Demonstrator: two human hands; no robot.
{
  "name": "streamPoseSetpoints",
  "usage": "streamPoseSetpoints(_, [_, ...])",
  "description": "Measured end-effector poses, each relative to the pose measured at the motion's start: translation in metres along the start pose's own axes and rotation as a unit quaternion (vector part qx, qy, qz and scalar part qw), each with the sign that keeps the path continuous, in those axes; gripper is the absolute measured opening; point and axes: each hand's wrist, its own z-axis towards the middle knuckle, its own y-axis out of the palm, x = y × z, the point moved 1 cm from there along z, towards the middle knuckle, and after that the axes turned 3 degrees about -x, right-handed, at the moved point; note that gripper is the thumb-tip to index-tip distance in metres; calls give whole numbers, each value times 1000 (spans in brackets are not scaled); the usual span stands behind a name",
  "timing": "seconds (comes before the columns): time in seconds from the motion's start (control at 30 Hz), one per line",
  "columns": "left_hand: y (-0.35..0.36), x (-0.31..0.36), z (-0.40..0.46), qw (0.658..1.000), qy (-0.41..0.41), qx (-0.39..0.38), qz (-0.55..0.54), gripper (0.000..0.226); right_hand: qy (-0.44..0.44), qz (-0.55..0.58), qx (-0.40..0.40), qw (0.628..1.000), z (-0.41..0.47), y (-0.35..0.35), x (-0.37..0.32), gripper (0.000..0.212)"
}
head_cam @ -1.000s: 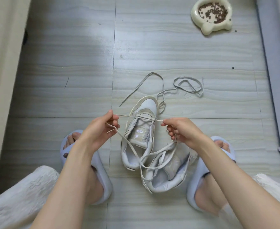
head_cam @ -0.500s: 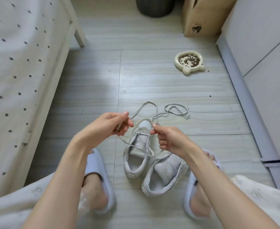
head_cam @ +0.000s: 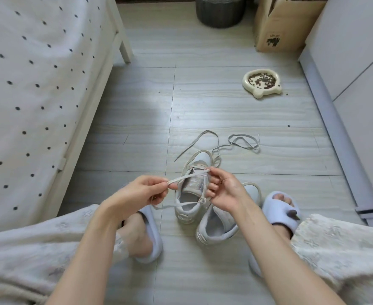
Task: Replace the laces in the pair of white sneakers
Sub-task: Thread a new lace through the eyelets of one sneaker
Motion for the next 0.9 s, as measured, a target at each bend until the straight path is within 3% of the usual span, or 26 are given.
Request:
streamPoseSetpoints(0.27, [-14, 24, -11, 994, 78, -2, -78, 24, -67, 177, 85, 978, 7, -34, -12, 25])
streamPoseSetpoints(0.4, [-6, 30, -5, 993, 96, 23, -66, 26, -26, 29, 18, 999, -1, -17, 0, 30])
streamPoseSetpoints(0.57, [6, 31, 1, 990, 62, 45, 115, 21, 9, -137, -77, 988, -16, 21, 26, 43])
streamPoseSetpoints(0.73, [14, 33, 0, 984, 62, 44, 164, 22, 14, -183, -79, 980, -24, 17, 25, 39])
streamPoseSetpoints(0.9, [18, 33, -5, 984, 49, 2, 172, 22, 31, -92, -107, 990, -29, 14, 31, 31])
